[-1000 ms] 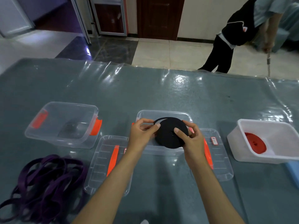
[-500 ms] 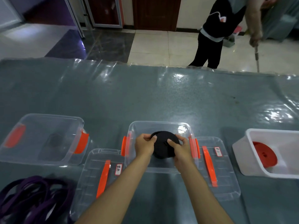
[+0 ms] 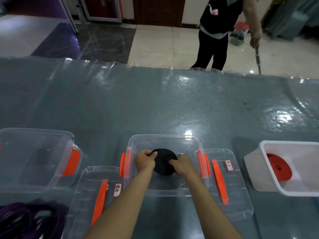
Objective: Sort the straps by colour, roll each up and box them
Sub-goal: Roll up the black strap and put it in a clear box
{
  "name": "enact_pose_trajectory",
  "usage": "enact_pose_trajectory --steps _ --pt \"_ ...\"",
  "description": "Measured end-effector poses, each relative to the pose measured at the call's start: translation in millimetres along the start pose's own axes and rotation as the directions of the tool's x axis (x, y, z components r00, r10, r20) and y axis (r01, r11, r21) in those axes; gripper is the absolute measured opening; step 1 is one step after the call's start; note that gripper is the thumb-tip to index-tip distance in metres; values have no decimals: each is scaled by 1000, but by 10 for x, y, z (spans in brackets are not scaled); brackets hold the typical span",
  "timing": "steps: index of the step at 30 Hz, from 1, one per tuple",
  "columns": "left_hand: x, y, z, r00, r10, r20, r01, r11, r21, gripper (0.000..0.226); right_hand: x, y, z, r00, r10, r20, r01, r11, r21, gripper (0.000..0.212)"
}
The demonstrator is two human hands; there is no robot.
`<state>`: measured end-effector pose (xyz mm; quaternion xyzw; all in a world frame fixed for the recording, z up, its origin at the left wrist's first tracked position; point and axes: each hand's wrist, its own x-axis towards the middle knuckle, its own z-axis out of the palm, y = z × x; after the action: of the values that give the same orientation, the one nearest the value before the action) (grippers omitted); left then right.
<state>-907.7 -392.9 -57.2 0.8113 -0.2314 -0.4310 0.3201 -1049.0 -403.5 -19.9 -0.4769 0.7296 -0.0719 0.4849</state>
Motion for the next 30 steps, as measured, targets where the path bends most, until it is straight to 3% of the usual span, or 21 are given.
enact_pose_trajectory --steps 6,12,14,16,19,22,24,27,30 --pt "-25 16 8 998 60 14 -61 995 77 6 -10 41 97 996 -64 -62 44 959 -280 41" --pt "-126 78 -35 986 161 53 -169 949 264 8 -115 -3 -55 990 -139 5 131 921 -365 49" --pt "-163 104 -105 980 176 93 -197 919 341 19 -248 8 -156 974 -225 -11 198 878 -436 56" --pt "-244 132 -210 964 235 123 -265 877 400 31 -432 28 -262 936 -349 -57 285 839 -464 50" --pt "-541 152 -460 886 404 227 -463 756 462 27 -821 104 -370 842 -529 -106 434 781 -448 34" --pt "-998 97 -789 726 547 417 -688 589 425 25 -1303 254 -411 733 -672 -106 568 690 -449 31" --pt "-1314 -15 -998 635 567 525 -771 424 475 27 -1590 410 -389 667 -736 -116 602 624 -499 27" --pt "-1779 -280 -1280 633 567 527 -732 216 646 27 -1882 677 -310 635 -762 -126 595 586 -550 22" --pt "-2163 -559 -1506 633 638 439 -666 161 728 22 -2064 912 -217 650 -752 -105 591 588 -553 19"
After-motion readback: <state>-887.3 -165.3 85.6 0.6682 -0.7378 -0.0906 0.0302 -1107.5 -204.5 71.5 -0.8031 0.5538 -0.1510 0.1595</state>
